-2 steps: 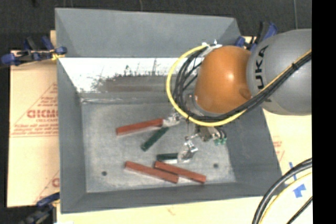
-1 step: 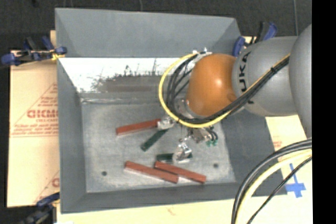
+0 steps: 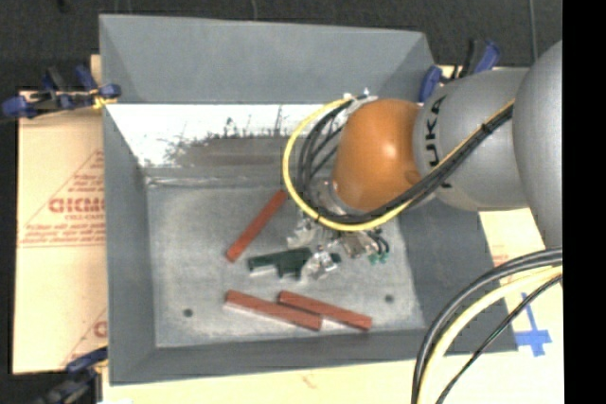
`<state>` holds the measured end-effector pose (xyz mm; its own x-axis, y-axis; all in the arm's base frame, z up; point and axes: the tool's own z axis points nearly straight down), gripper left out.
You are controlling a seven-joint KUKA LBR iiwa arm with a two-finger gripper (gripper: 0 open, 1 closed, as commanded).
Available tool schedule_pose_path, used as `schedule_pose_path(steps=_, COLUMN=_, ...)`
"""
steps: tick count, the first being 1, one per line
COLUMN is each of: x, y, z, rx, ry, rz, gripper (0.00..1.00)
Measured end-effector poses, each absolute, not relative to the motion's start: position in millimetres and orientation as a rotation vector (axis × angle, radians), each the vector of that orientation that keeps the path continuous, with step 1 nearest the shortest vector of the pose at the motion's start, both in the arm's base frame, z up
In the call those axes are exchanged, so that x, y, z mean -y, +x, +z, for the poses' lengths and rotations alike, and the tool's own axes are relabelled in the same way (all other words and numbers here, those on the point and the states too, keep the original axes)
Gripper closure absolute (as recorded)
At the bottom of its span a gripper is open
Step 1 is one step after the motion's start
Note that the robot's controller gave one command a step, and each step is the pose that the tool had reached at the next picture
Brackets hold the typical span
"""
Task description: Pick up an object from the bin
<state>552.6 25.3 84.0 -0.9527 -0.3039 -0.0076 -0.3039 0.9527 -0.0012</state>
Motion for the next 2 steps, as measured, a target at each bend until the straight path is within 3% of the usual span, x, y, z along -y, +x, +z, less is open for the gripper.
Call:
schedule_pose_path(steps=1, x=-25, y=552.6, z=84, rx=-3.097, ry=-0.481, rz=0.000, gripper=1.00)
schedule_pose_path(steps=2, x=-48, y=539.1, z=264, rx=-3.083, ry=-0.537, rz=-0.003, gripper=1.00)
